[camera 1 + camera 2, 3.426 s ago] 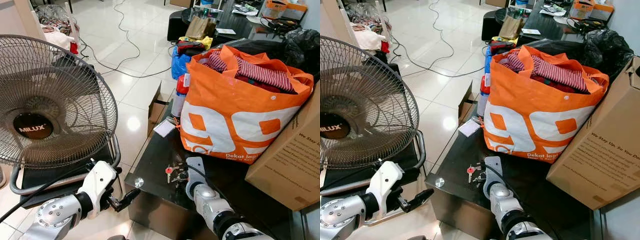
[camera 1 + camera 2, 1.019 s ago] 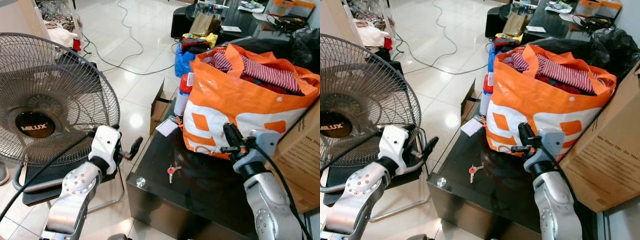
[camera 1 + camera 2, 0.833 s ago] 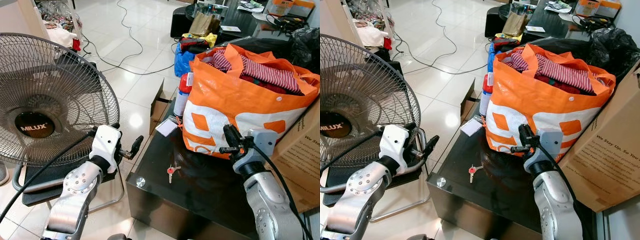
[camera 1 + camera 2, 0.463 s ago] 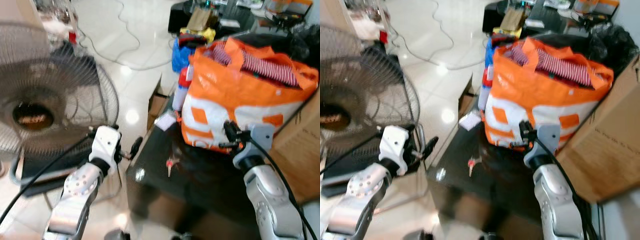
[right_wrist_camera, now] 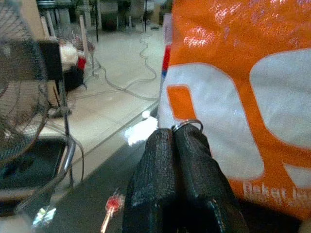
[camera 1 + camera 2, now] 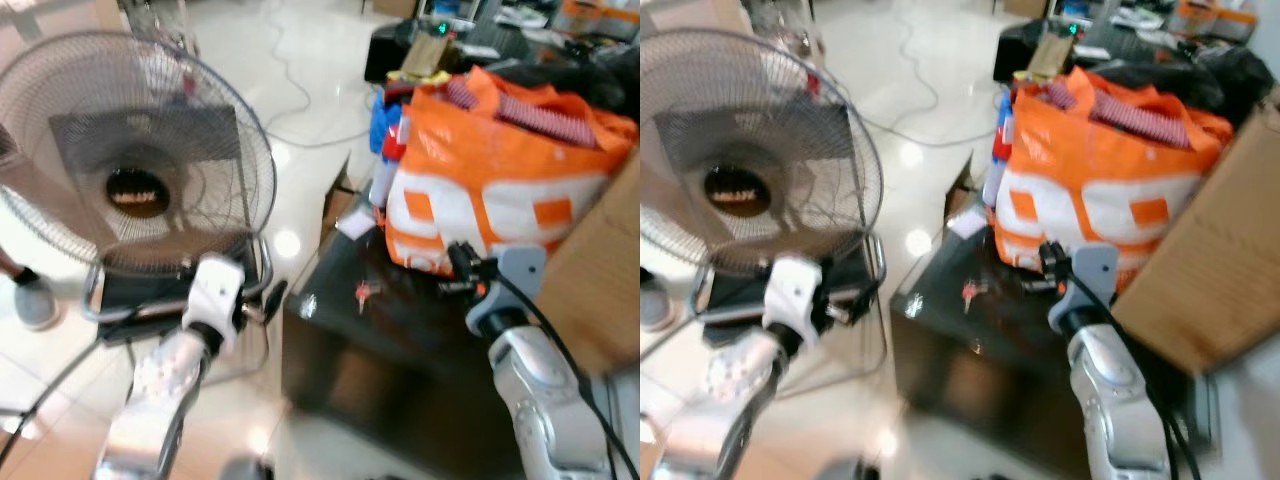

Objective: Hang keys on a hook

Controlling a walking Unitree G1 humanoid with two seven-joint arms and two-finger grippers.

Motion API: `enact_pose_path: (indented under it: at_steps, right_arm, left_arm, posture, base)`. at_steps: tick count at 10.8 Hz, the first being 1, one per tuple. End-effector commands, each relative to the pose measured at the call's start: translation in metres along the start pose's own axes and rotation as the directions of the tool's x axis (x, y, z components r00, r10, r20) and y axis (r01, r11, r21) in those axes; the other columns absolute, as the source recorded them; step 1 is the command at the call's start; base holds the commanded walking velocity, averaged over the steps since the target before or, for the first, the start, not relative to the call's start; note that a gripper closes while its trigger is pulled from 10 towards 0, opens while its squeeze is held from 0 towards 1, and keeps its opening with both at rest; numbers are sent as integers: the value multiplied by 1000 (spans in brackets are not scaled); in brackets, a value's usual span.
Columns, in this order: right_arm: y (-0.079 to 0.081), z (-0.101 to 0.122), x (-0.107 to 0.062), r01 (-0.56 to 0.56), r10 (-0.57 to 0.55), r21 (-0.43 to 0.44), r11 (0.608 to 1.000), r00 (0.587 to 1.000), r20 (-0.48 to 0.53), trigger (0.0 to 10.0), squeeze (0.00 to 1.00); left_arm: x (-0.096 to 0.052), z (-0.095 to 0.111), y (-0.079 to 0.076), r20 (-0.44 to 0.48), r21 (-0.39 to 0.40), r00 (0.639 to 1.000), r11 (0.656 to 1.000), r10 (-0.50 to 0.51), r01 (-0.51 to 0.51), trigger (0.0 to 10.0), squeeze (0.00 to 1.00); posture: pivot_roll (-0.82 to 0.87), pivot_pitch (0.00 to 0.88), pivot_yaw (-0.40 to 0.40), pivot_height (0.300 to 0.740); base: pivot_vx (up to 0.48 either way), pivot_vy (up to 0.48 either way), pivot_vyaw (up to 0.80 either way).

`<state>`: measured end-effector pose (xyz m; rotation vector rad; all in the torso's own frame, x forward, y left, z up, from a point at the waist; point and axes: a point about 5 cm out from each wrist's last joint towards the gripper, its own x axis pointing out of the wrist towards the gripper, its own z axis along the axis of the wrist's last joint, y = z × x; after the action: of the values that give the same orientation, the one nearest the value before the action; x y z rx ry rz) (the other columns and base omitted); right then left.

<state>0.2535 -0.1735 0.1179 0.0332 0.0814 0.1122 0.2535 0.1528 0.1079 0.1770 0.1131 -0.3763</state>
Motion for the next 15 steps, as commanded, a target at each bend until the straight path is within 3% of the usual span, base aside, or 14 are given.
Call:
enact_pose_path:
  at_steps: [1,5,13,15]
  right_arm:
    - [-2,4,0,11,-11,-17,1000,1000,4,10000,0]
    - [-4,6,3,4,-4,-39,999,1000,0,10000,0]
    - [0,4,8,-17,17,-60,998,1000,-13,10000,0]
    - [-1,4,8,-13,11,-68,998,1000,-21,10000,0]
  left_arm:
    - [0,0,-1,-3,3,1000,1000,-1,1,10000,98]
    - [3,0,-1,4,-14,1000,1000,17,-17,10000,98]
    - [5,0,1,5,-17,1000,1000,26,-26,10000,98]
    - [6,0,1,1,-10,1000,1000,26,-26,10000,98]
  posture:
    - [47,0,-81,740]
    - [45,0,-91,740]
    - [55,0,-100,740]
    - [55,0,-100,740]
  base:
    - [0,0,0]
    - [0,0,0]
    - [0,430,0]
    - [0,139,-219]
